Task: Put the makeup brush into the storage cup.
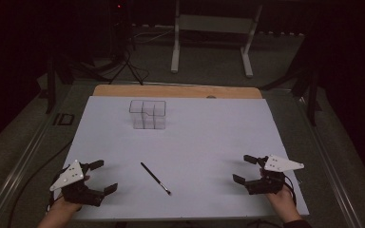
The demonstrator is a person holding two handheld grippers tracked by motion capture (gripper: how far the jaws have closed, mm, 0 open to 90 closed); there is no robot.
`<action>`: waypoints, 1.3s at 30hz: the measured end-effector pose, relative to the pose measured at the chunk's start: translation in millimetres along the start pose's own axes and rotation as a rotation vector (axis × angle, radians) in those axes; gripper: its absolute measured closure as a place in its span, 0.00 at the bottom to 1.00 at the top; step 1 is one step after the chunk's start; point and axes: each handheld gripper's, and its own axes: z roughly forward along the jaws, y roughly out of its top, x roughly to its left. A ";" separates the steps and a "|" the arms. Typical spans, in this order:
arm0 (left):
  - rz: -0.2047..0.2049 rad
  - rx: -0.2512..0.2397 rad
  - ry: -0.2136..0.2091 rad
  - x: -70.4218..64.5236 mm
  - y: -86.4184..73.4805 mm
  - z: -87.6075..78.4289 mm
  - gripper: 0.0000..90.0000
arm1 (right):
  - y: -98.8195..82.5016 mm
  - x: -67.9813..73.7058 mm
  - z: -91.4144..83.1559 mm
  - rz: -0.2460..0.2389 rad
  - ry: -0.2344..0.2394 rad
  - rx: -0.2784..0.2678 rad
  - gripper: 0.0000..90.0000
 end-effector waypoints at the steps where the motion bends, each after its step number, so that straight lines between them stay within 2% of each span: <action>1: -0.004 -0.003 0.001 0.4 -0.1 -0.9 0.02 | 0.1 0.0 -0.1 -0.003 0.002 0.001 0.14; 11: 0.009 0.024 -0.023 -0.4 -0.4 0.4 0.02 | 0.9 0.2 -1.1 -0.003 0.001 -0.006 0.14; 13: 0.000 0.036 -0.022 -0.3 1.6 1.9 0.02 | 1.4 0.4 -1.5 -0.009 0.000 -0.008 0.14; 15: -0.002 0.070 0.009 -0.9 5.2 3.7 0.02 | 1.9 1.3 -2.4 -0.013 0.004 -0.012 0.14; 17: -0.013 0.086 0.017 -3.0 10.4 4.1 0.02 | 2.4 2.0 -3.0 -0.014 0.002 -0.015 0.14; 18: -0.004 0.095 -0.003 -6.0 15.3 4.7 0.02 | 2.6 2.1 -2.5 -0.009 0.001 -0.019 0.14; 22: 0.025 0.127 -0.019 -8.9 22.1 7.4 0.02 | 2.5 2.4 -0.8 -0.017 -0.001 -0.013 0.14; 23: 0.019 0.144 -0.028 -8.5 24.9 7.8 0.02 | 2.6 2.4 -0.4 -0.013 0.001 -0.014 0.14; 24: -0.003 0.166 -0.051 -7.1 28.4 8.2 0.02 | 3.0 2.5 0.0 -0.017 0.000 -0.011 0.14; 26: -0.025 0.200 -0.060 -5.2 33.1 8.8 0.02 | 3.2 2.6 0.0 -0.016 0.000 -0.012 0.14; 27: -0.025 0.222 -0.059 -4.6 35.5 9.6 0.02 | 3.4 2.7 0.0 -0.015 0.000 -0.012 0.14; 30: -0.018 0.284 -0.093 -2.3 41.0 11.5 0.02 | 4.2 3.6 -0.2 -0.020 -0.002 -0.013 0.14; 35: 0.026 0.345 -0.134 -0.2 45.6 17.2 0.02 | 4.3 3.8 0.7 -0.024 0.004 -0.008 0.14; 37: 0.027 0.370 -0.153 0.4 46.9 21.1 0.02 | 4.3 4.4 0.9 -0.027 0.000 -0.007 0.14; 39: 0.044 0.394 -0.163 0.6 48.5 24.8 0.02 | 4.6 4.5 0.5 -0.027 -0.001 -0.013 0.14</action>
